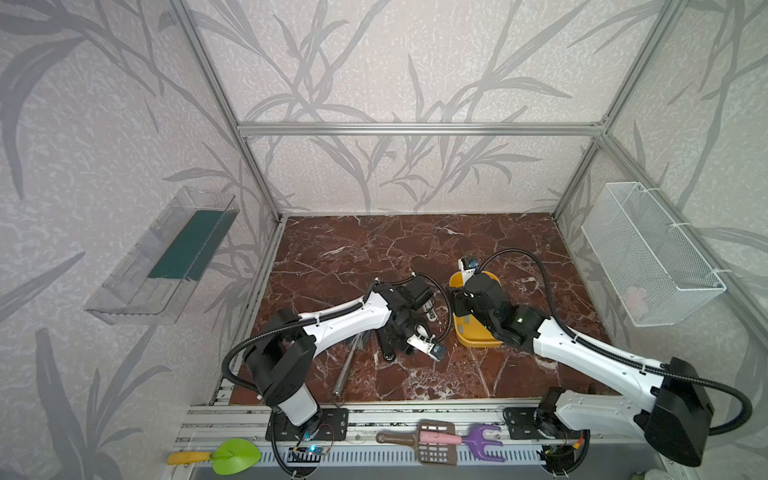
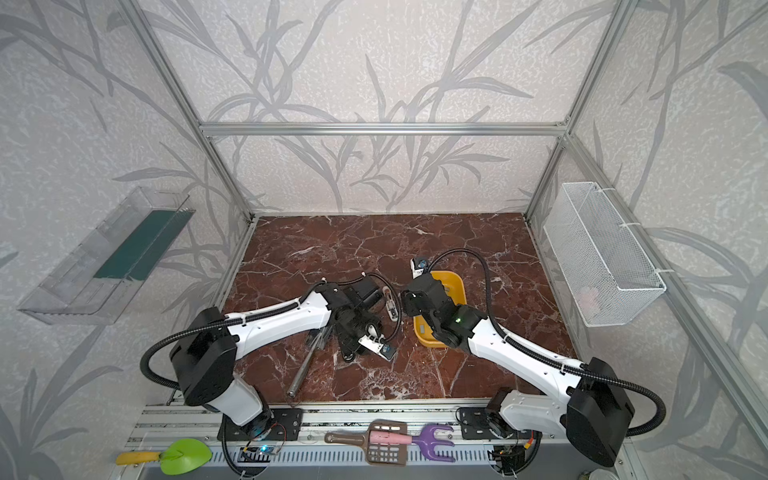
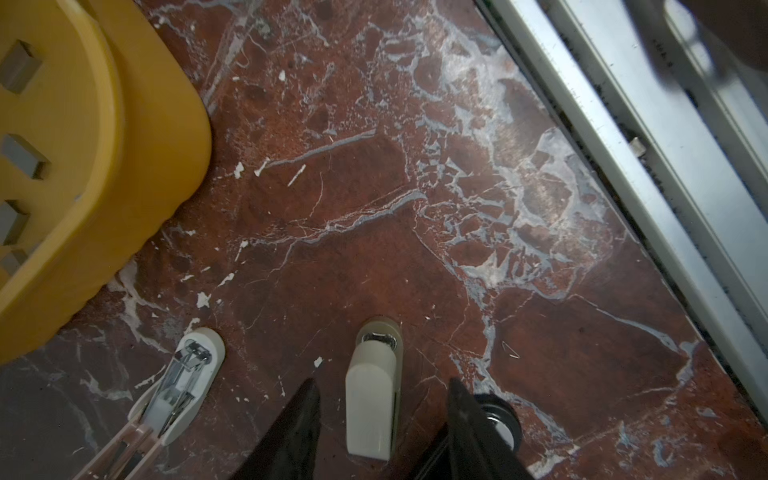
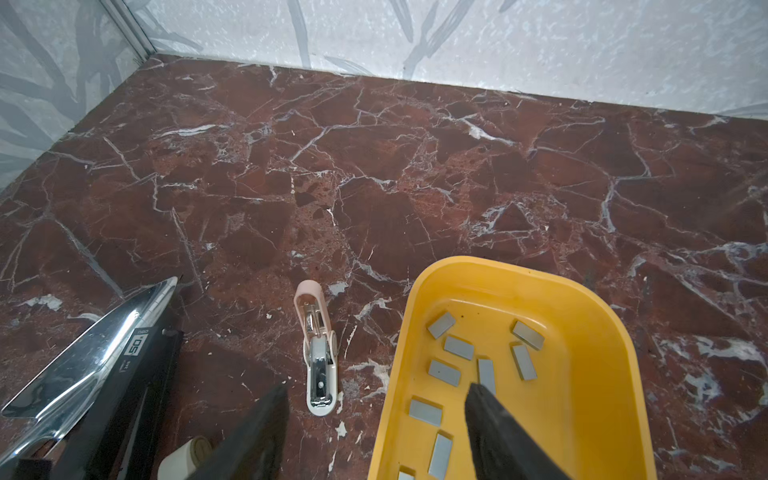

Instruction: Load the staples into the stapler

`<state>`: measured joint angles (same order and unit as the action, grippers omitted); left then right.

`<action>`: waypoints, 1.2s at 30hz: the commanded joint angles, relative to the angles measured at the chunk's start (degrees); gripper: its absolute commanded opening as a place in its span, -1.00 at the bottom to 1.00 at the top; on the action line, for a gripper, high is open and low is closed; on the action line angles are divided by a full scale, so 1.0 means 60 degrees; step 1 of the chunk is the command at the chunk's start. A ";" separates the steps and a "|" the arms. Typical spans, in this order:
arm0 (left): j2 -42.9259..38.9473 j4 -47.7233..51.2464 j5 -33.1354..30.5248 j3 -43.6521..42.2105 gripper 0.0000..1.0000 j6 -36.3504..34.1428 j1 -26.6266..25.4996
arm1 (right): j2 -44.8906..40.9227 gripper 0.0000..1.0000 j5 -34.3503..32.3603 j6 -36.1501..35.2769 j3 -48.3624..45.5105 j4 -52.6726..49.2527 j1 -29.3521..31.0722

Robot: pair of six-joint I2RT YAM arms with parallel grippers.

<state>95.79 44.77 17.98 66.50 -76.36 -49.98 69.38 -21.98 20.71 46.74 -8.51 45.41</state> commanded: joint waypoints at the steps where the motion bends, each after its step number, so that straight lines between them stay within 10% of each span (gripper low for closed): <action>1: 0.0408 0.0638 -0.0974 0.0513 0.00 0.0364 -0.0144 | 0.0139 0.37 0.0033 -0.0075 0.0192 0.0071 -0.0039; 36: 0.1991 0.1132 -0.2110 0.1215 -0.26 0.0704 -0.0694 | 0.0242 0.38 0.0248 -0.0042 0.0237 0.0041 -0.0039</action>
<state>106.21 49.45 5.61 71.85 -72.34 -53.56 70.59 -22.11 20.73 46.74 -9.74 44.47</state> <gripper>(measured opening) 0.384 0.688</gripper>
